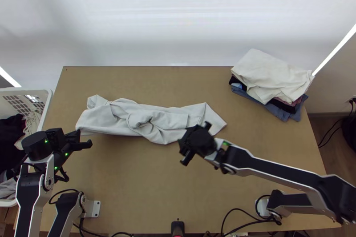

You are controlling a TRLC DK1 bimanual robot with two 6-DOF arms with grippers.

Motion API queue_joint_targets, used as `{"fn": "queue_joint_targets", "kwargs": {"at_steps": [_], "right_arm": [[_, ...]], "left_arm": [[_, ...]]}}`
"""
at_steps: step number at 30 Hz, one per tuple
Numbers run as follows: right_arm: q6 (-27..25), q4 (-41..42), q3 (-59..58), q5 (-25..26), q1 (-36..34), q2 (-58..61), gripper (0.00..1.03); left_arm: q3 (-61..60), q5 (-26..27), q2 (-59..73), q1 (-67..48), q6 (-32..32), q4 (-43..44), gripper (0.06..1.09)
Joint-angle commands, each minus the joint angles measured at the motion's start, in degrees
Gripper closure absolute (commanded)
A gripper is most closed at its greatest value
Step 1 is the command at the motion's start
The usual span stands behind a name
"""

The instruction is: Fold the t-shirt

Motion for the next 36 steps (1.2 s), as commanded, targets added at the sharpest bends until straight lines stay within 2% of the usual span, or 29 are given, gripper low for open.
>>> {"fn": "queue_joint_targets", "kwargs": {"at_steps": [1, 8, 21, 22, 24, 25, 27, 33, 36], "right_arm": [[1.2, 1.3, 3.4, 0.3, 1.3, 5.0, 0.34], [2.0, 4.1, 6.9, 0.2, 1.8, 12.5, 0.34], [6.0, 4.1, 10.9, -1.3, 1.0, 21.3, 0.35], [6.4, 4.1, 11.2, -1.3, 0.7, 21.8, 0.38], [7.8, 4.4, 11.8, -1.3, -0.1, 22.4, 0.71], [8.1, 4.6, 12.1, -1.3, -0.6, 22.8, 0.83], [8.5, 4.6, 12.2, -1.3, -1.6, 23.1, 0.83], [9.2, 5.0, 13.1, -1.2, -6.4, 21.2, 0.93], [9.1, 5.1, 12.7, -1.2, -9.8, 19.4, 0.93]], "left_arm": [[0.0, -0.6, -0.3, 0.3, -1.1, 0.3, 1.05], [0.4, -0.6, -0.4, 0.3, -1.3, -0.2, 1.05], [1.1, -0.6, -0.3, 0.5, -1.8, -0.7, 1.05], [1.2, -0.6, -0.2, 0.5, -1.8, -0.7, 1.05], [1.2, -0.6, 0.0, 0.6, -1.8, -0.7, 1.05], [1.3, -0.6, 0.2, 0.6, -1.8, -0.6, 1.05], [1.3, -0.6, 0.4, 0.6, -1.8, -0.3, 1.05], [2.0, -0.6, 1.8, 0.5, -1.8, 0.3, 1.05], [2.4, -0.6, 2.7, 0.2, -1.8, 0.6, 1.05]]}}
